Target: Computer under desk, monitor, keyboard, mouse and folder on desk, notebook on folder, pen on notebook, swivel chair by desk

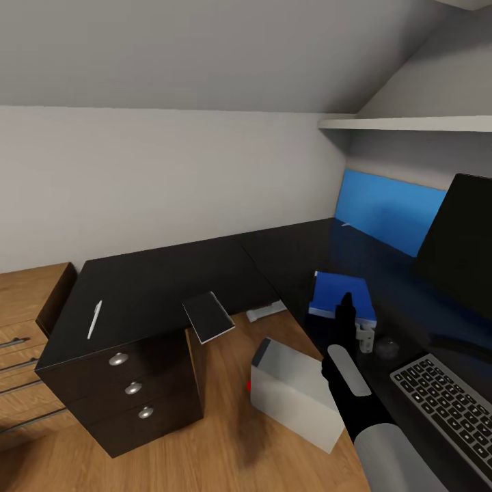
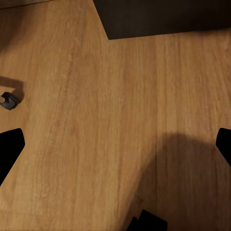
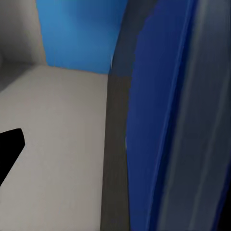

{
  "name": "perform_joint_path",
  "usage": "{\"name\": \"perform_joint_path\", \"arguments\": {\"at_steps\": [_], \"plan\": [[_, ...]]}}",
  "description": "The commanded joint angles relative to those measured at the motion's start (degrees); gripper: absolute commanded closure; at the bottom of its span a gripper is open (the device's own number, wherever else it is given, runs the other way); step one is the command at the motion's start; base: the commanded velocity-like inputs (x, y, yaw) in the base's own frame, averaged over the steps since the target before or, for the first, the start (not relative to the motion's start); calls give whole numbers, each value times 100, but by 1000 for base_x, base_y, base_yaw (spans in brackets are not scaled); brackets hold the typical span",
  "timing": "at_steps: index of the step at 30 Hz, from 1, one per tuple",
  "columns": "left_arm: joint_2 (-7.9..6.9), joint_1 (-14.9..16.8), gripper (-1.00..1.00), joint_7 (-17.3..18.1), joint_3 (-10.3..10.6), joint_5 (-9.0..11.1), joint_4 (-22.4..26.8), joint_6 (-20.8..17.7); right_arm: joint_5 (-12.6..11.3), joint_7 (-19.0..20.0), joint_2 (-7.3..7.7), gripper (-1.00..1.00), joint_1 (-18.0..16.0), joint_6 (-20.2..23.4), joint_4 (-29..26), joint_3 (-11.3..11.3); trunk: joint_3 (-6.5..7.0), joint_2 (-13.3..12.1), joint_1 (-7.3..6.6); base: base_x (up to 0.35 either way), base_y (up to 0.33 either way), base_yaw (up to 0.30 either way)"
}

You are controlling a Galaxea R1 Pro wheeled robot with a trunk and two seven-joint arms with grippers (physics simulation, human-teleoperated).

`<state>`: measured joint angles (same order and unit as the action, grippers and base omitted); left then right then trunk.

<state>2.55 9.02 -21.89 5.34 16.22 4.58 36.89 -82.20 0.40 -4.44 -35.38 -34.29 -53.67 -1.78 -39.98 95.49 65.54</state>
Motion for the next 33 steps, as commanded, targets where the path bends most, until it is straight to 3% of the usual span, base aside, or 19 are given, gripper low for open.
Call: {"name": "perform_joint_path", "arguments": {"at_steps": [1, 31, 33], "plan": [[0, 3, -100, -35, 48, 30, -1, 11, -41, 4, 4, -100, -4, -33, -3, -20, -5, 2, -1, 0, 0, 0], [-8, 3, -100, -35, 46, 30, -1, 11, -35, 24, -4, -100, -2, -32, -5, -45, -5, 2, -1, -40, 0, 0], [-8, 3, -100, -35, 47, 30, -1, 10, -22, 34, -4, -100, 0, -9, -9, -160, -5, 2, -1, 0, 0, 0]]}}
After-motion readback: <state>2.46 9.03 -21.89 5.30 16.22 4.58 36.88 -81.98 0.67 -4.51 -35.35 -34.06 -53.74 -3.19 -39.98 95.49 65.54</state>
